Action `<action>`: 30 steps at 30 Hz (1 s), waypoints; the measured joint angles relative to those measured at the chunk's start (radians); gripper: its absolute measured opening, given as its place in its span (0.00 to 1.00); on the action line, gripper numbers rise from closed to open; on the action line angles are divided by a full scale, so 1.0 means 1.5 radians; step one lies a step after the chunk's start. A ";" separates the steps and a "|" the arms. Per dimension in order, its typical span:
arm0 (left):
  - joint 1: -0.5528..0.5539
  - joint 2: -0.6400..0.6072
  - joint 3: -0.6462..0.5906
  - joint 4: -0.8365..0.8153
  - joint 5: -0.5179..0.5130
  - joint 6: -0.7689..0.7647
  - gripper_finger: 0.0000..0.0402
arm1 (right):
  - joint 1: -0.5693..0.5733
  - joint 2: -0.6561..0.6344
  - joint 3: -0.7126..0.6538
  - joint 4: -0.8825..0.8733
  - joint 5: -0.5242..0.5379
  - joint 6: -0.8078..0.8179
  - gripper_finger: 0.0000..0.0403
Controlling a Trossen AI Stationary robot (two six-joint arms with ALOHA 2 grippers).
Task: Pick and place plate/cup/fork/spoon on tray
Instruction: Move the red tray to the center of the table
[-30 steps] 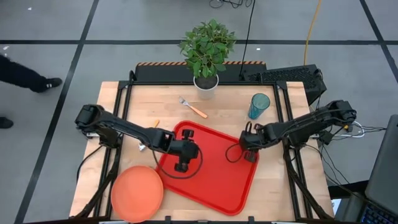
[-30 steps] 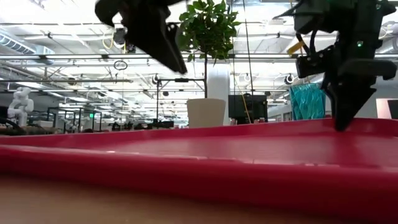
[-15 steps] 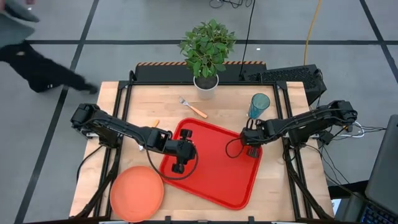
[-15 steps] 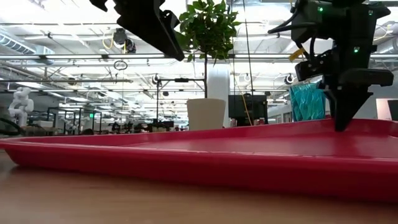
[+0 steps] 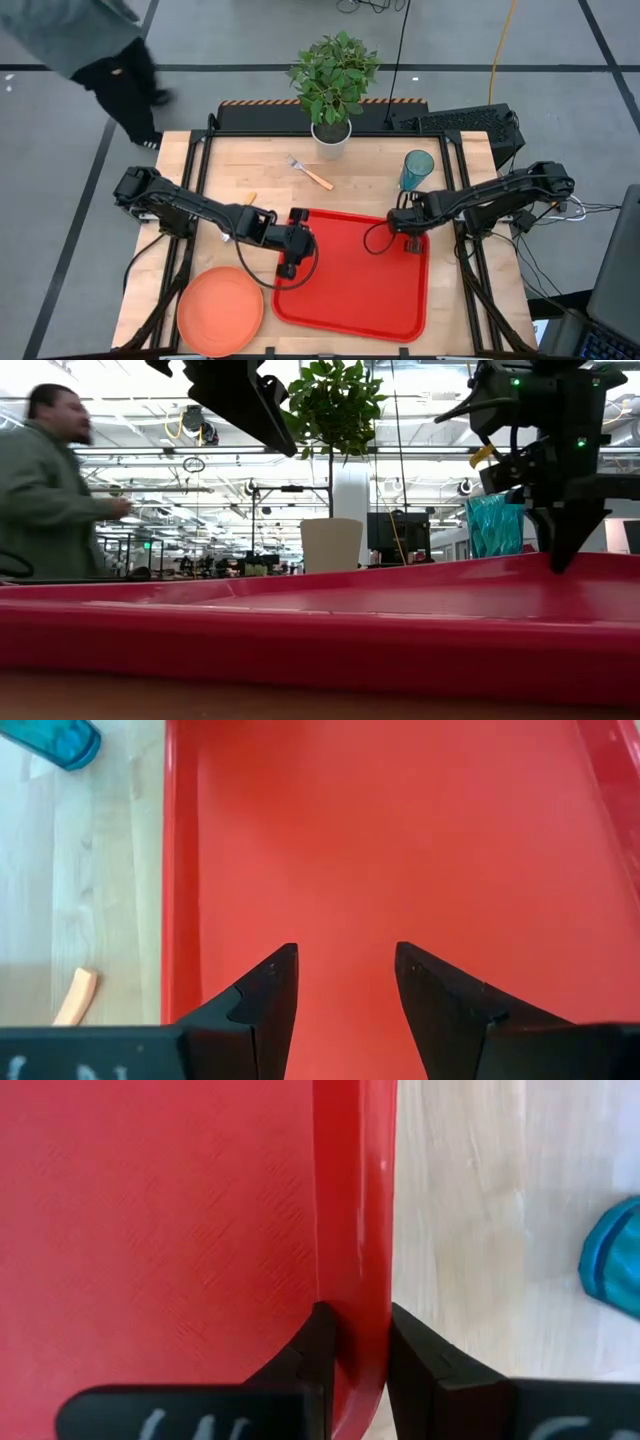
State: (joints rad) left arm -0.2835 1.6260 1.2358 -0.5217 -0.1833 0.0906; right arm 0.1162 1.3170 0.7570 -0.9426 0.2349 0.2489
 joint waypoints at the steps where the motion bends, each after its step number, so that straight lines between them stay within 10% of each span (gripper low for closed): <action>1: -0.001 0.000 0.000 0.000 0.000 0.000 0.43 | -0.003 0.000 0.000 0.006 0.003 -0.008 0.10; 30: -0.025 0.000 -0.001 0.000 0.000 -0.009 0.43 | -0.113 0.001 -0.001 0.110 -0.056 -0.271 0.10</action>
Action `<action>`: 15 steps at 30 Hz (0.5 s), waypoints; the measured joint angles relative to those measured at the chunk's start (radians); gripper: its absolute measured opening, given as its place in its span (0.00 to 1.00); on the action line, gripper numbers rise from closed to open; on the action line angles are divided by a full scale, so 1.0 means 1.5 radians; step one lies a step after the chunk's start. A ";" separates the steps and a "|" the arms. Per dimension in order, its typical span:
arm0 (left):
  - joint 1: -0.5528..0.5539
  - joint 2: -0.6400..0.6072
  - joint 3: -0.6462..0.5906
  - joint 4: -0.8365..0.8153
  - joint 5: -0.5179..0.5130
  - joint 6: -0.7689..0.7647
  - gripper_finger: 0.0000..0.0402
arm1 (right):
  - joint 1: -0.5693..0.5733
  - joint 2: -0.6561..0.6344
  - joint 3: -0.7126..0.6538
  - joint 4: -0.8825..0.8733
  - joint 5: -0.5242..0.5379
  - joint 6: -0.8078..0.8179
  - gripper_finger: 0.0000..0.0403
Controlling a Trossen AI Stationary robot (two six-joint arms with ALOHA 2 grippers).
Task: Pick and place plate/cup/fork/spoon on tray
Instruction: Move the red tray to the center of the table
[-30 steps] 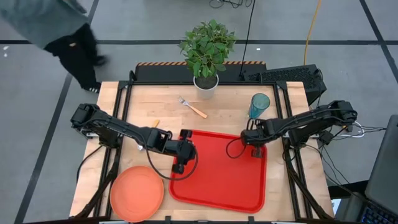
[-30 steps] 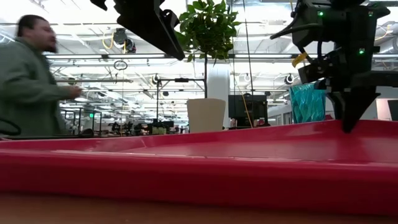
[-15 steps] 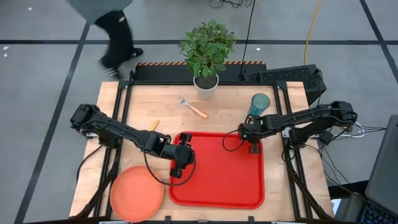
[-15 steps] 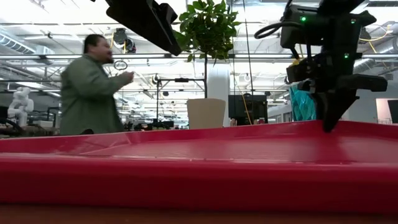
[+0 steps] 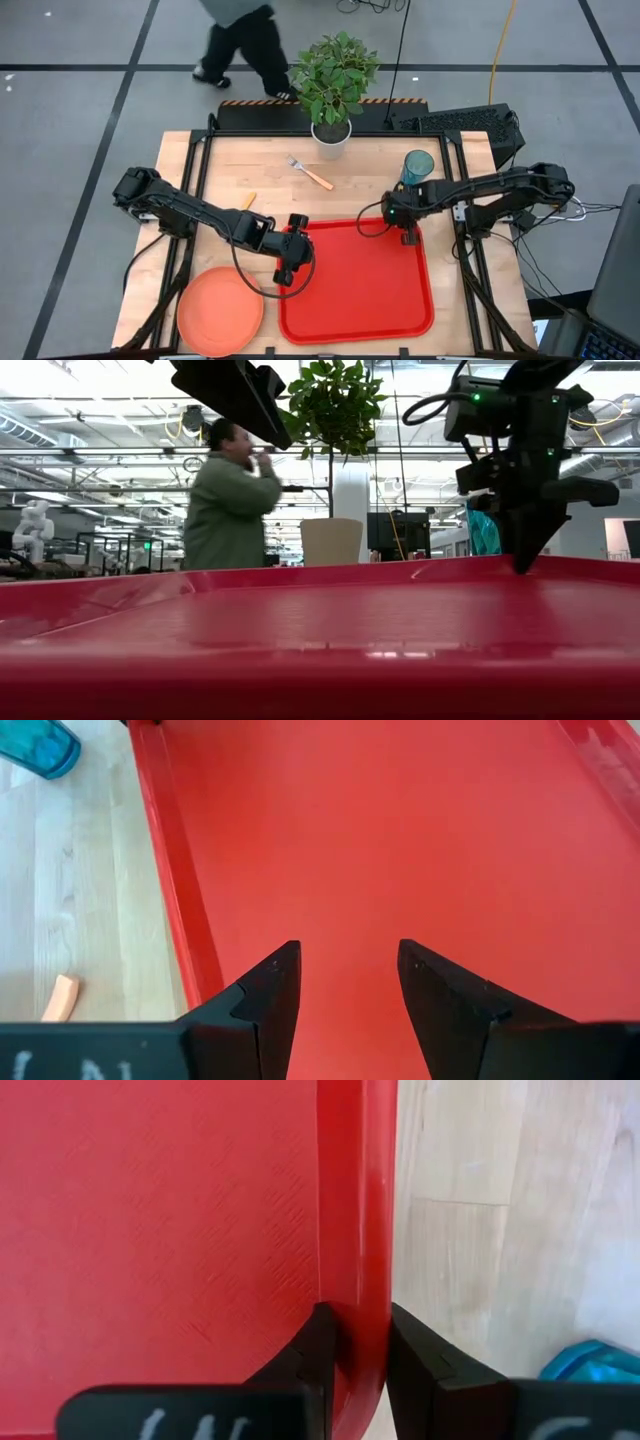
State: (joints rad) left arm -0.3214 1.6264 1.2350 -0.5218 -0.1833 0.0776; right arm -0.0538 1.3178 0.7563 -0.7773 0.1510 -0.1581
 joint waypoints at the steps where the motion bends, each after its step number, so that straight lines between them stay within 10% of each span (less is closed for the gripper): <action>1: 0.000 0.000 0.000 0.000 0.000 0.000 0.43 | -0.004 0.000 0.000 0.000 -0.002 -0.001 0.10; 15: -0.013 0.000 0.000 -0.005 0.000 -0.012 0.43 | -0.028 0.000 -0.001 0.012 0.014 0.116 0.34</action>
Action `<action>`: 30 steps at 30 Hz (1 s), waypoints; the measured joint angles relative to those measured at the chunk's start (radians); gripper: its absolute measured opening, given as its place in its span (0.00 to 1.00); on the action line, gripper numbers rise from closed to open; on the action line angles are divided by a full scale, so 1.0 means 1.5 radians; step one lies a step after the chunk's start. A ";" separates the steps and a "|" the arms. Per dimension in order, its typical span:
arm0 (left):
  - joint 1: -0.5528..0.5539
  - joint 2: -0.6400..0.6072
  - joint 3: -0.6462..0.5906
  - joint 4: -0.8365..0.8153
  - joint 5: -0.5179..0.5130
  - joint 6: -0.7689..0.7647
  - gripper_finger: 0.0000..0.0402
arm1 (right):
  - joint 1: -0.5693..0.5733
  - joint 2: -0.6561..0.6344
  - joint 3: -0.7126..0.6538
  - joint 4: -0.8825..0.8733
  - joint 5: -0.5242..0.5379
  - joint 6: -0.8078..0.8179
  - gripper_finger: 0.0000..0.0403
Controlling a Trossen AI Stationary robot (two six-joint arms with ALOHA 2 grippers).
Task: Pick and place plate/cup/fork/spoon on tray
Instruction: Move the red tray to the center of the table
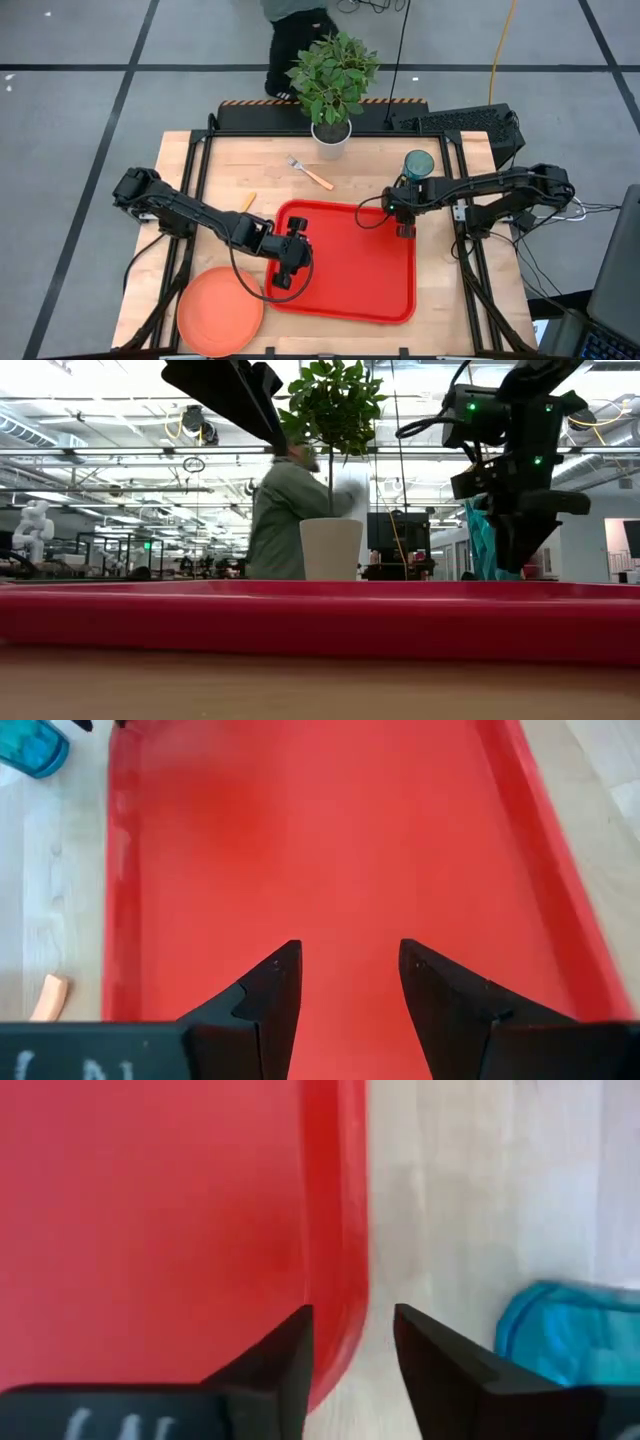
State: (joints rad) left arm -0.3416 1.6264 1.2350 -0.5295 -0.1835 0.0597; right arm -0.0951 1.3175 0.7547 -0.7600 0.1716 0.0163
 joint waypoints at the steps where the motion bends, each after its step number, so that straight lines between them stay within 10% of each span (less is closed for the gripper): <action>1: -0.001 0.000 0.000 -0.001 0.000 -0.001 0.43 | 0.001 0.000 0.000 0.002 -0.008 -0.014 0.36; 20: 0.000 0.000 0.000 -0.018 -0.001 -0.011 0.43 | 0.025 -0.042 -0.028 0.003 -0.070 0.048 0.36; 30: 0.016 0.000 -0.006 -0.017 -0.001 -0.006 0.43 | 0.182 -0.120 -0.028 -0.006 -0.063 0.185 0.32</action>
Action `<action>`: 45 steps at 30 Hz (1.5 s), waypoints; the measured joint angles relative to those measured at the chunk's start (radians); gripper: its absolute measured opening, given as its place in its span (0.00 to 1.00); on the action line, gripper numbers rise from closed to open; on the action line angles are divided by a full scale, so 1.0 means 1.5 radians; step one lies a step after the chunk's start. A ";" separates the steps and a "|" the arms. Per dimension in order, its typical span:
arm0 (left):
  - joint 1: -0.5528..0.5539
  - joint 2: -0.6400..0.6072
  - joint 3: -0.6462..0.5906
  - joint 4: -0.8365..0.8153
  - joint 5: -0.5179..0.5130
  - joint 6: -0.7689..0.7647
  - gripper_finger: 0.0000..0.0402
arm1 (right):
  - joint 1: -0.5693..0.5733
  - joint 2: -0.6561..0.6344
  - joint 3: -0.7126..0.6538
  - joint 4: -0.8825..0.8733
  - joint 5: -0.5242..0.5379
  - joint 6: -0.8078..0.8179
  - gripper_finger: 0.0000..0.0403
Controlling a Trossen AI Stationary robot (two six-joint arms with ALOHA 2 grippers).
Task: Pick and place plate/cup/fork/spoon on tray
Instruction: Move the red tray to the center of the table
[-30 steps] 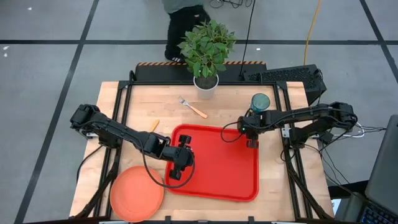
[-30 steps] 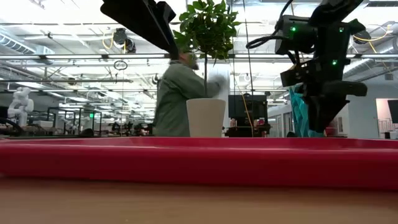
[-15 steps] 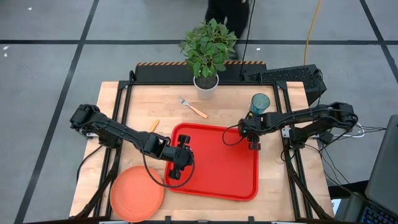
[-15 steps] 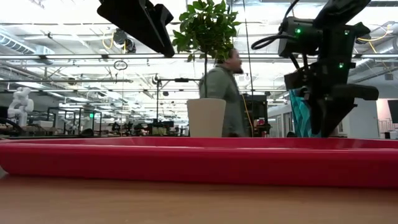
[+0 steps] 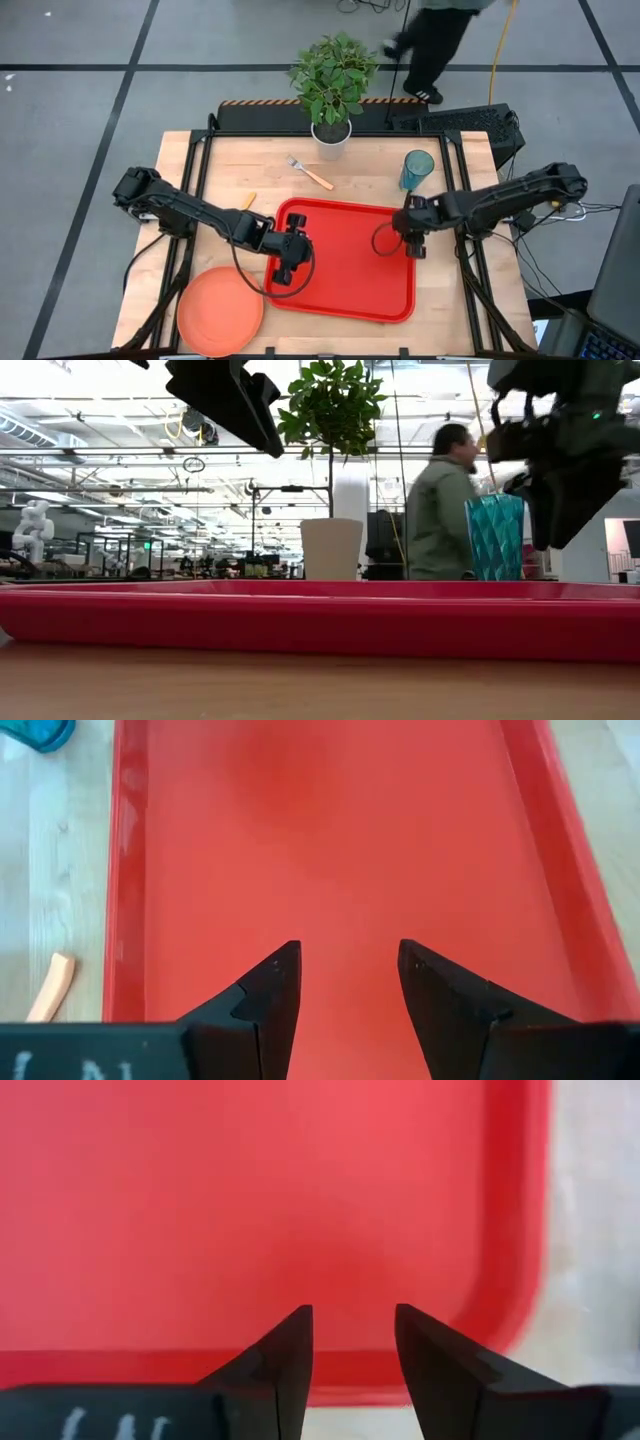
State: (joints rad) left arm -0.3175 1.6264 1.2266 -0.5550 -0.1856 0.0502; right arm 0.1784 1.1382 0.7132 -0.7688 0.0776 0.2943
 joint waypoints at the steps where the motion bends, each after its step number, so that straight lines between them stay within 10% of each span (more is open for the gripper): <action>1: 0.003 0.000 -0.005 0.000 0.000 0.000 0.43 | 0.015 0.001 0.000 0.009 -0.001 0.021 0.31; 17: 0.026 0.000 -0.076 0.032 -0.017 -0.025 0.43 | 0.182 0.097 0.000 0.028 0.000 0.331 0.28; 45: 0.026 0.000 -0.097 0.059 -0.017 -0.040 0.43 | 0.153 0.152 0.001 -0.025 0.138 0.214 0.28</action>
State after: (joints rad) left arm -0.2790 1.6268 1.0817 -0.4664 -0.2115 -0.0097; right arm 0.4082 1.3662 0.7153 -0.8070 0.2839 0.6158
